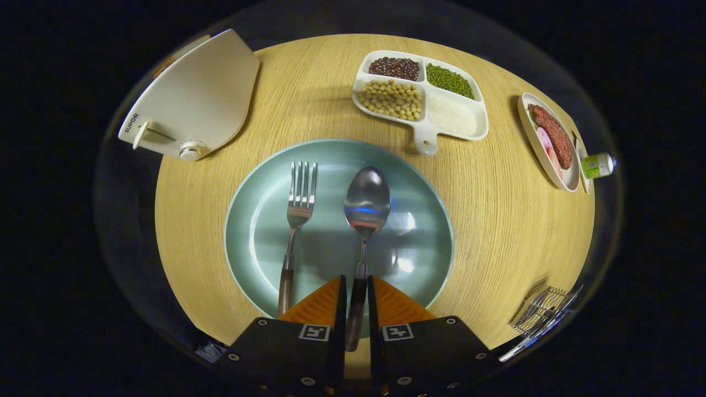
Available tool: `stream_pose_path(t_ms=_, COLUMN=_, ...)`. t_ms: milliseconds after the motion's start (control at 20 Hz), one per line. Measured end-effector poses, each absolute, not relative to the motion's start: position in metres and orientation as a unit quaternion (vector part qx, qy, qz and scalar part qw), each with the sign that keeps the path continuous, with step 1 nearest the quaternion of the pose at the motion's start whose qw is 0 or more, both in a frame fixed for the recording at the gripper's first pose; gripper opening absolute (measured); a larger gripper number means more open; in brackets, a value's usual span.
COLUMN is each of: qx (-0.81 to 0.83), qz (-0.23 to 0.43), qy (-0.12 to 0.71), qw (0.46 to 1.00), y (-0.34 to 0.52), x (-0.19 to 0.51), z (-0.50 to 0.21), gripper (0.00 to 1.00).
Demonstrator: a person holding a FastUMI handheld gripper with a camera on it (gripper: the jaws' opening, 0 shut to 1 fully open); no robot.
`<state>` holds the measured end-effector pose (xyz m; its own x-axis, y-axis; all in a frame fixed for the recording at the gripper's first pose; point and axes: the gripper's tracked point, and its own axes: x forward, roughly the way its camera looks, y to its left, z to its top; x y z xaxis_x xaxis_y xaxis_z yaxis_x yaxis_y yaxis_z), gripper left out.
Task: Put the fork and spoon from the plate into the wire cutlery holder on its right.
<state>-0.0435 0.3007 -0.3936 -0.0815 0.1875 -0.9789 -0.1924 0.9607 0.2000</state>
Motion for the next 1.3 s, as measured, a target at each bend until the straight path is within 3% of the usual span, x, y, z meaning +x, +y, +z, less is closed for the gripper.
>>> stream_pose_path(t_ms=350, qx=0.024, qz=0.142, qy=0.701, qw=0.698, y=0.295, x=-0.043, z=-0.392, gripper=0.05)
stream_pose_path(t_ms=750, qx=0.065, qz=0.155, qy=0.631, qw=0.757, y=0.239, x=-0.026, z=-0.314, gripper=0.05)
stream_pose_path(t_ms=1300, qx=0.09, qz=0.072, qy=0.61, qw=0.784, y=0.066, x=-0.067, z=-0.273, gripper=0.05)
